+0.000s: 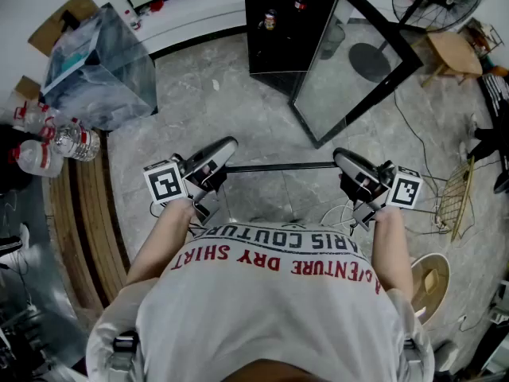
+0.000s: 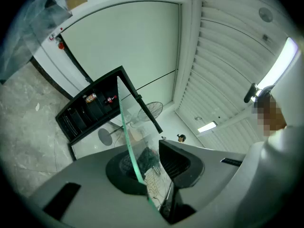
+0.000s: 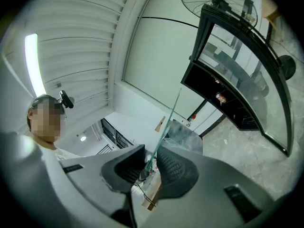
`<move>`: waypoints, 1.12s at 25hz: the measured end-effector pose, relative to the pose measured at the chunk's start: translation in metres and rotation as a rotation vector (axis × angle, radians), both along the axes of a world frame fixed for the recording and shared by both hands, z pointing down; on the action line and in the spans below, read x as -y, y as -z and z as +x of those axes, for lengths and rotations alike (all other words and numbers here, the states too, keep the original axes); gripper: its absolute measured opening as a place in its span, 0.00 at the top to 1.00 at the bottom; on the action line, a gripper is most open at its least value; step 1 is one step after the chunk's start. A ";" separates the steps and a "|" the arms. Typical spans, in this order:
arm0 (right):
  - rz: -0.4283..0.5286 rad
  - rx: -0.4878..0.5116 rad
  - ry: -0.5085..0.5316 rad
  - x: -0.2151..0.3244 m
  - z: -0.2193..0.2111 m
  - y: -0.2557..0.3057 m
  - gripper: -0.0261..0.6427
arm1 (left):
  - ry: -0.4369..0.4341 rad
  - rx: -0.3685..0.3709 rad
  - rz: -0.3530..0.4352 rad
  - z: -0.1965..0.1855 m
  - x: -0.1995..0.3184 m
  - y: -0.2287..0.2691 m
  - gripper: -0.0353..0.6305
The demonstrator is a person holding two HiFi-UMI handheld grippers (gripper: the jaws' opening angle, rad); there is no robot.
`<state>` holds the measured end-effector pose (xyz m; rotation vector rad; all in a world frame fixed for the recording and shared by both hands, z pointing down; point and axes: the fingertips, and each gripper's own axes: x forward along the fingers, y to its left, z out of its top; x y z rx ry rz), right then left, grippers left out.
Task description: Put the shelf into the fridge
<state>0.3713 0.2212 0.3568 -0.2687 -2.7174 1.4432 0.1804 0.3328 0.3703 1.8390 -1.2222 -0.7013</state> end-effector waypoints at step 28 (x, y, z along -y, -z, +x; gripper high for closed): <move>0.231 0.000 0.032 -0.021 -0.021 0.009 0.83 | -0.007 0.186 0.100 -0.015 -0.023 0.017 0.80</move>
